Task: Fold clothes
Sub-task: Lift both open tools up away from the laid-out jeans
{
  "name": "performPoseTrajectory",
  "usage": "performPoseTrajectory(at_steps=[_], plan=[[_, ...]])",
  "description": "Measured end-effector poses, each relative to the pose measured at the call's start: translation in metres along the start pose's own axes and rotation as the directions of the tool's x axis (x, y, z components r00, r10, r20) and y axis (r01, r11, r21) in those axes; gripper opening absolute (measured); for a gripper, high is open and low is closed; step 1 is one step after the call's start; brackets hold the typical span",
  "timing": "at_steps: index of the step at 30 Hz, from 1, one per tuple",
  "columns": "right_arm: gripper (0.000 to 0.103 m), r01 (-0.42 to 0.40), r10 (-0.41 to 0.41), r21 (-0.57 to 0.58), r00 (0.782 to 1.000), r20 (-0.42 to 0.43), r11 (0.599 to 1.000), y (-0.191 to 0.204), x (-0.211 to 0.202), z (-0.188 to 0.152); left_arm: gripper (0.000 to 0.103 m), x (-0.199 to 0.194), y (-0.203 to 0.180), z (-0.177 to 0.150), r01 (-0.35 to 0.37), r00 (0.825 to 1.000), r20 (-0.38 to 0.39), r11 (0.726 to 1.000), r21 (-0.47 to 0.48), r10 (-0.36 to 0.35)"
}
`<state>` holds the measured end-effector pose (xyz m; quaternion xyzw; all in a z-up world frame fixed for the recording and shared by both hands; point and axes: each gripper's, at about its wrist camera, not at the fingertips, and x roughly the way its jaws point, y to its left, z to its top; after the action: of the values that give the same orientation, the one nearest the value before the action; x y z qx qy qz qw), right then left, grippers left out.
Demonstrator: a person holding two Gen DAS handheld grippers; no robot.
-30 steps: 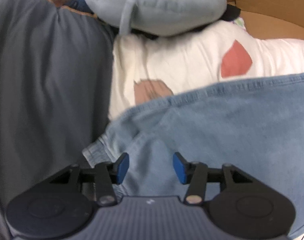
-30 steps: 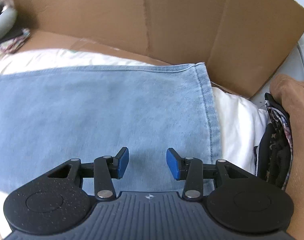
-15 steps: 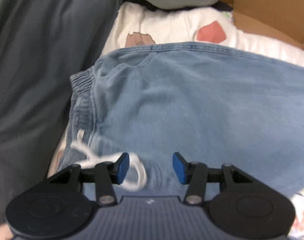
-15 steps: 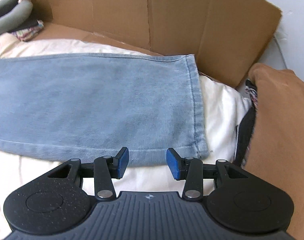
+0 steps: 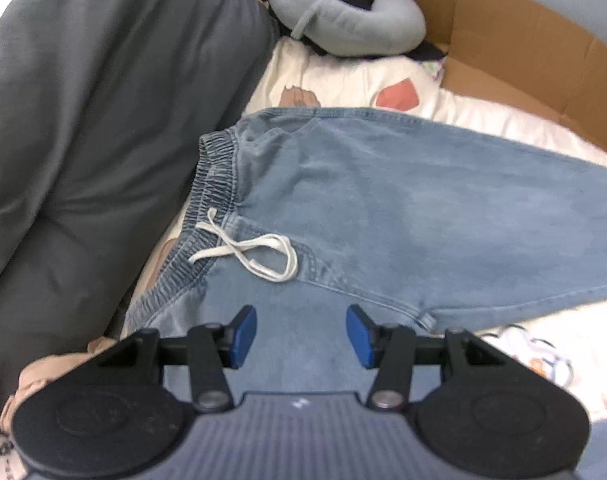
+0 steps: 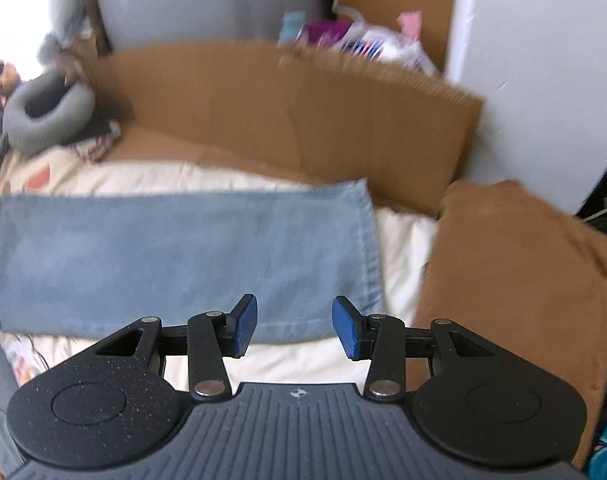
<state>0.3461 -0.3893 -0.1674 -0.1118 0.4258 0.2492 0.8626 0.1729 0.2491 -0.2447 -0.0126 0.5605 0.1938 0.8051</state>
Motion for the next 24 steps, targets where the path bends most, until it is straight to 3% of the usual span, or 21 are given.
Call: performPoseTrajectory(at_steps=[18, 24], plan=[[0.048, 0.064, -0.061, -0.015, 0.984, 0.167, 0.998, -0.076, -0.2, 0.076, 0.054, -0.099, 0.037, -0.066, 0.02, 1.0, 0.017, 0.989, -0.147, -0.018], [0.048, 0.067, -0.054, -0.073, 0.984, 0.17, 0.995, -0.087, -0.246, 0.067, 0.054, -0.116, 0.042, -0.094, 0.031, 0.999, 0.016, 0.984, -0.177, -0.028]])
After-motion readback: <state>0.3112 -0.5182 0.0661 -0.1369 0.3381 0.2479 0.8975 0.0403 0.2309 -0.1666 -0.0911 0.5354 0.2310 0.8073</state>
